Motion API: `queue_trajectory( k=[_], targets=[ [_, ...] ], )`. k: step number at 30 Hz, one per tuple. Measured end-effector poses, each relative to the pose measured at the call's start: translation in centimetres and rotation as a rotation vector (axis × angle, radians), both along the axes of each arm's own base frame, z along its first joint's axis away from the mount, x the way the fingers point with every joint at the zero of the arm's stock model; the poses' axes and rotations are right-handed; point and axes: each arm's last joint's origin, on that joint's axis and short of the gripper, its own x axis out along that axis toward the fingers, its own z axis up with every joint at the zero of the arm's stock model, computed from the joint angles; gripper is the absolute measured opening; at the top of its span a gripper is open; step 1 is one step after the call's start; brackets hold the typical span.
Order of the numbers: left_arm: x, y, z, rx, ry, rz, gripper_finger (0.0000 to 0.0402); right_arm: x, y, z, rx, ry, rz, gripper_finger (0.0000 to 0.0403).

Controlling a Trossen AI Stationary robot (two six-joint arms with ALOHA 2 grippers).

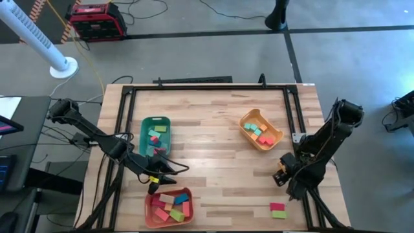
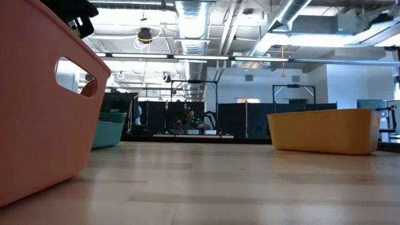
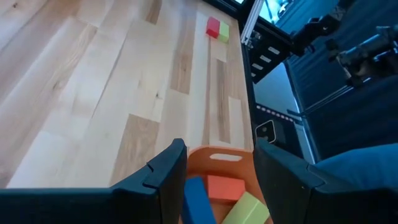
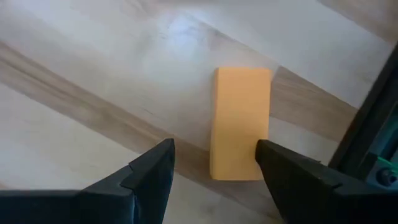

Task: Sort blocks by size
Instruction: Put the thin yellow rectangular block into the green bin

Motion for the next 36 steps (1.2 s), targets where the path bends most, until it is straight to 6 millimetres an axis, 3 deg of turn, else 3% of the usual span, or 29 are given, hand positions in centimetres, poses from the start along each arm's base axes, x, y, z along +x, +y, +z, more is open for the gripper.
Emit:
queue_trajectory(
  k=[6, 17, 20, 30, 36],
  targets=[
    [0.0, 0.0, 0.0, -0.008, 0.001, 0.003, 0.0177, 0.0, -0.1, -0.2, -0.008, -0.010, 0.000, 0.0259],
    [0.0, 0.0, 0.0, -0.003, 0.003, 0.002, 0.0177, 0.5, 0.6, -0.3, 0.061, -0.053, 0.019, 0.0129],
    [0.0, 0.0, 0.0, 0.001, 0.003, 0.000, 0.0177, 0.6, 0.8, -0.3, 0.078, -0.064, 0.020, 0.0116],
    [0.0, 0.0, 0.0, 0.016, -0.001, -0.006, 0.0176, 1.5, 2.4, 2.1, 0.117, -0.088, 0.073, 0.0073],
    [0.0, 0.0, 0.0, 0.019, -0.002, -0.007, 0.0176, 1.6, 2.5, 4.5, 0.050, -0.043, 0.076, 0.0071]
  ],
)
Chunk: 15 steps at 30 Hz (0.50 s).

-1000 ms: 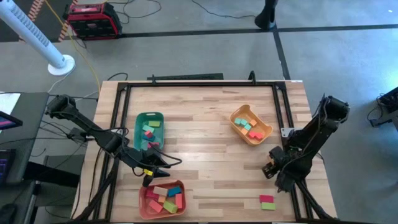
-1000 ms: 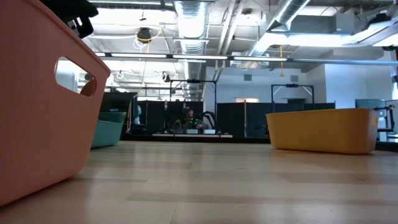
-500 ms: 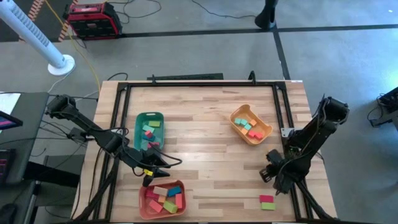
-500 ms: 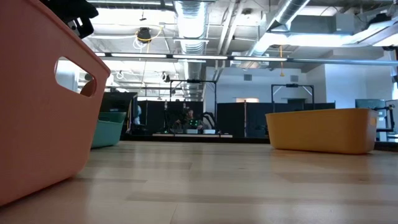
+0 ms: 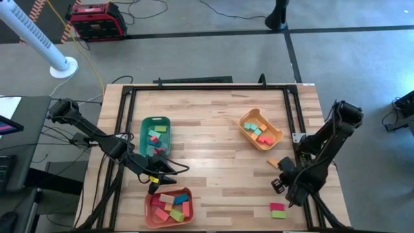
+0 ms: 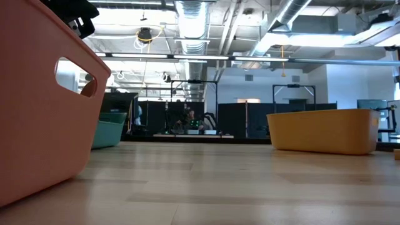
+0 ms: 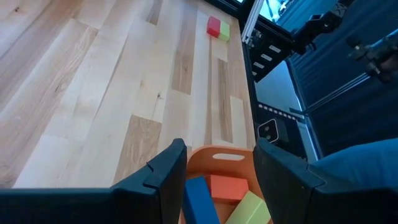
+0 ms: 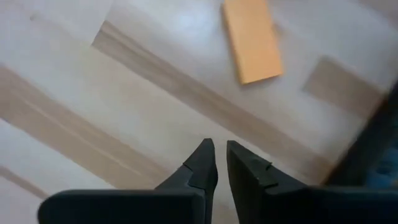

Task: Sort blocks by size
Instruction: Put the thin yellow rectangular block into the green bin

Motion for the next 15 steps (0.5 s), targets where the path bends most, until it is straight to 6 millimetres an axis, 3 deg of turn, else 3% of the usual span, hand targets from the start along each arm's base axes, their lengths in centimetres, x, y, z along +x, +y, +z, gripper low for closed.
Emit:
queue_trajectory(
  k=[7, 15],
  targets=[
    [0.0, 0.0, 0.0, 0.015, -0.005, -0.007, 0.0176, -0.3, -0.4, 1.1, -0.071, 0.042, -0.005, 0.0092],
    [0.0, 0.0, 0.0, 0.043, -0.013, -0.020, 0.0176, 0.1, -1.5, 1.2, -0.165, 0.070, 0.034, 0.0241]
  ],
)
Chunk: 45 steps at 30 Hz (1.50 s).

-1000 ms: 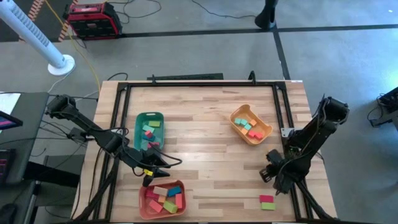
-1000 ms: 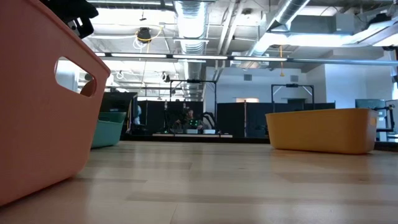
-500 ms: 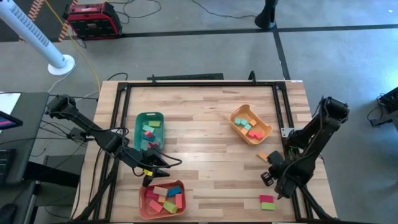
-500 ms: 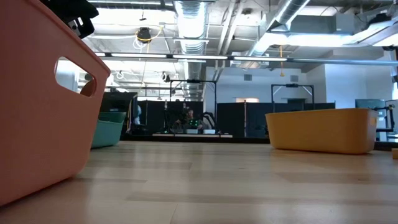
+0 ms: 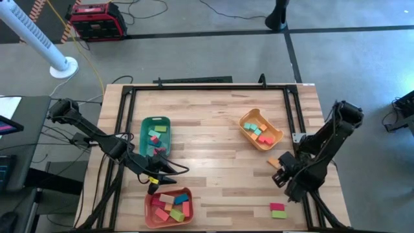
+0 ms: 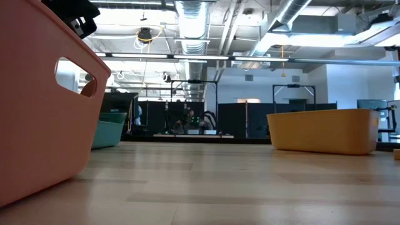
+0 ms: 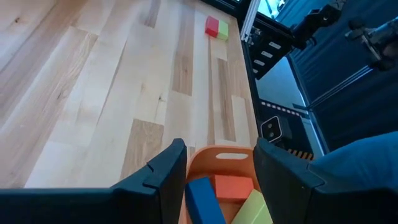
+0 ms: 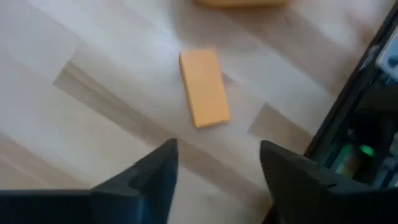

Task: Sort blocks by size
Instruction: Put the thin yellow rectangular block into the green bin

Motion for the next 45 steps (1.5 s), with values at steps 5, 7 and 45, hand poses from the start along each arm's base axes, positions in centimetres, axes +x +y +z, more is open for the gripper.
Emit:
queue_trajectory(
  k=[5, 7, 45],
  targets=[
    [0.2, 0.3, 0.0, 0.001, -0.001, 0.014, 0.0176, 0.9, -0.8, -0.7, -0.006, -0.029, 0.038, 0.0289],
    [0.2, 0.4, 0.0, 0.001, -0.001, 0.020, 0.0176, 1.2, -1.2, -1.7, 0.025, -0.048, 0.062, 0.0291],
    [0.3, 0.5, 0.0, -0.038, 0.011, 0.036, 0.0176, 2.6, -3.7, -5.7, 0.186, -0.119, 0.156, 0.0164]
  ],
)
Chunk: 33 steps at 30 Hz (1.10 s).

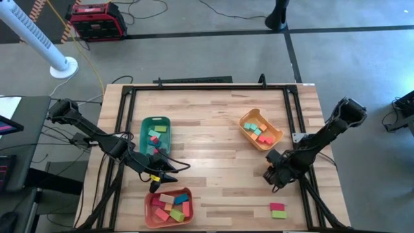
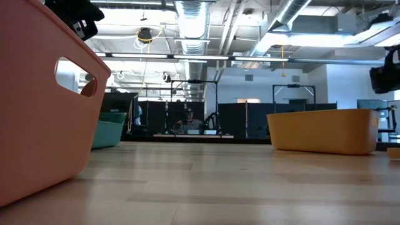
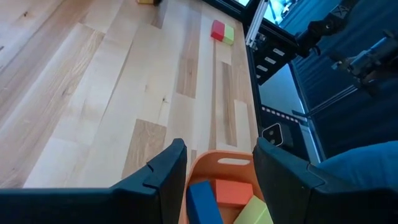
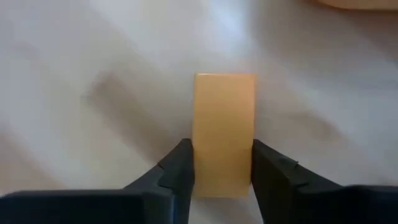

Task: Sort blocks by size
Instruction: Put the thin yellow rectangular block into the green bin

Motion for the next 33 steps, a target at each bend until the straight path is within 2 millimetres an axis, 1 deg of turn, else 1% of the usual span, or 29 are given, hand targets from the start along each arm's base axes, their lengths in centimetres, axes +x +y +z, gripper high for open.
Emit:
queue_trajectory(
  k=[3, 6, 9, 14, 18, 22, 26, 30, 33],
  targets=[
    [0.0, 0.0, 0.0, 0.000, 0.000, 0.000, 0.0176, 0.6, 0.6, 0.5, 0.041, -0.046, 0.007, 0.0150],
    [0.0, 0.0, 0.0, 0.011, -0.004, -0.006, 0.0176, 1.3, 1.2, 1.1, 0.085, -0.098, 0.014, 0.0151],
    [0.0, 0.0, 0.0, 0.028, -0.013, -0.015, 0.0176, 2.0, 1.9, 1.8, 0.144, -0.165, 0.015, 0.0162],
    [0.2, 0.0, 0.3, 0.083, -0.062, -0.041, 0.0176, 3.9, 3.4, 3.5, 0.282, -0.367, 0.061, 0.0162],
    [0.5, 0.1, 0.9, 0.181, -0.146, -0.070, 0.0176, 5.6, 4.1, 5.0, 0.387, -0.558, 0.097, 0.0159],
    [0.9, 0.4, 1.8, 0.312, -0.266, -0.074, 0.0176, 7.3, 3.9, 6.7, 0.459, -0.746, 0.117, 0.0162],
    [1.5, 1.1, 2.8, 0.419, -0.381, -0.034, 0.0176, 8.8, 3.0, 8.3, 0.520, -0.911, 0.125, 0.0162],
    [2.1, 1.7, 3.5, 0.513, -0.427, -0.022, 0.0176, 9.9, 1.8, 9.4, 0.571, -1.010, 0.126, 0.0162],
    [2.8, 1.6, 3.9, 0.582, -0.436, -0.052, 0.0178, 10.6, 0.8, 10.0, 0.590, -1.048, 0.127, 0.0162]
  ],
)
